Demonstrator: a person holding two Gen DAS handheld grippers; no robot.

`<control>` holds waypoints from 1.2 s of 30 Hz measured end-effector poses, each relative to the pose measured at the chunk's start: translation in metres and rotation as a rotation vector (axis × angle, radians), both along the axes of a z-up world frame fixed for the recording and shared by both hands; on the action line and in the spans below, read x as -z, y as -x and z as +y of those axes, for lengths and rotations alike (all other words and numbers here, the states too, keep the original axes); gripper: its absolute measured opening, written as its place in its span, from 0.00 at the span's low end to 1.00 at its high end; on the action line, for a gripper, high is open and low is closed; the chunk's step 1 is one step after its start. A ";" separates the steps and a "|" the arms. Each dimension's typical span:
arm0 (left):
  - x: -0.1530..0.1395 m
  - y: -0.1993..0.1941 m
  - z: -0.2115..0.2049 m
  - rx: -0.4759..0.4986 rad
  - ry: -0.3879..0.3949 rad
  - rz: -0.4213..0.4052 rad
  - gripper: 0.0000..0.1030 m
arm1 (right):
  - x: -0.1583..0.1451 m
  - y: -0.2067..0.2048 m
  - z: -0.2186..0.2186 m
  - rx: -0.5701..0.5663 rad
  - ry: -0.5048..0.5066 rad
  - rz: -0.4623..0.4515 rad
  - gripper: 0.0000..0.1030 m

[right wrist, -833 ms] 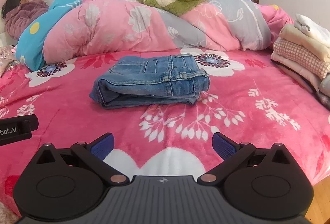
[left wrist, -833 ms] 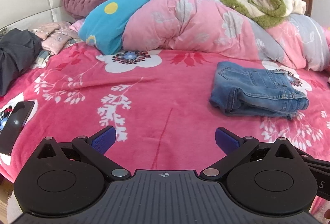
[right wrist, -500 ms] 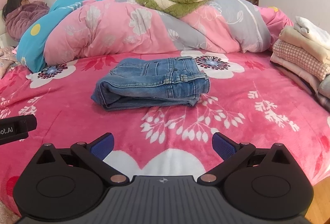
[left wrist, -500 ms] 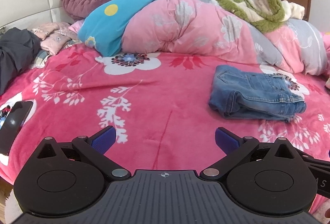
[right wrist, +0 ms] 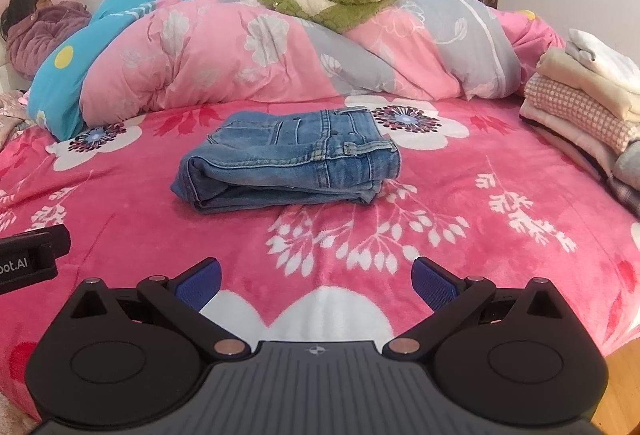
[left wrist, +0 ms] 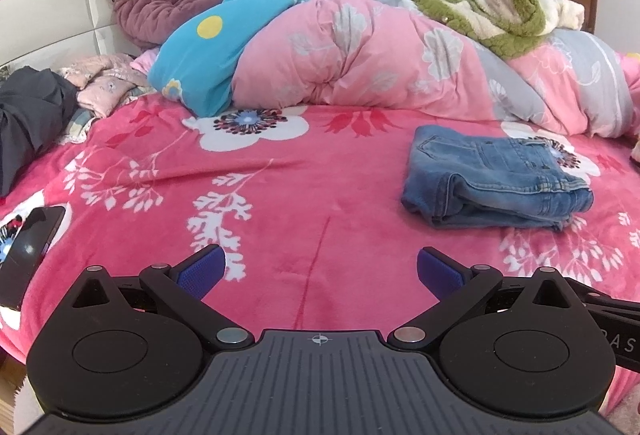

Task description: Fold clothes

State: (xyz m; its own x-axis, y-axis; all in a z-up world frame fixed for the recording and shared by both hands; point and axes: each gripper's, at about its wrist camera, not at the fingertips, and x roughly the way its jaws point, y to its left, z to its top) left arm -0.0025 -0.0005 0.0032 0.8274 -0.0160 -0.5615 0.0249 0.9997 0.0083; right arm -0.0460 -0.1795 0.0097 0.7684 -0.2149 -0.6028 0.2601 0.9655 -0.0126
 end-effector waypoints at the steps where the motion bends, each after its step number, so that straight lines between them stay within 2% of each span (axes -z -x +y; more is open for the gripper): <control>1: 0.000 0.001 -0.001 -0.001 -0.002 -0.001 1.00 | 0.000 0.000 0.000 0.000 -0.001 0.000 1.00; 36: 0.000 -0.001 0.002 0.003 -0.020 -0.011 1.00 | 0.002 -0.003 -0.002 0.003 -0.008 0.004 1.00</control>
State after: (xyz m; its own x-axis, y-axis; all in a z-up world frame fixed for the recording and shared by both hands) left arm -0.0011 0.0012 0.0027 0.8332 -0.0071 -0.5529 0.0272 0.9992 0.0283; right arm -0.0433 -0.1813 0.0078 0.7655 -0.2122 -0.6074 0.2626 0.9649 -0.0061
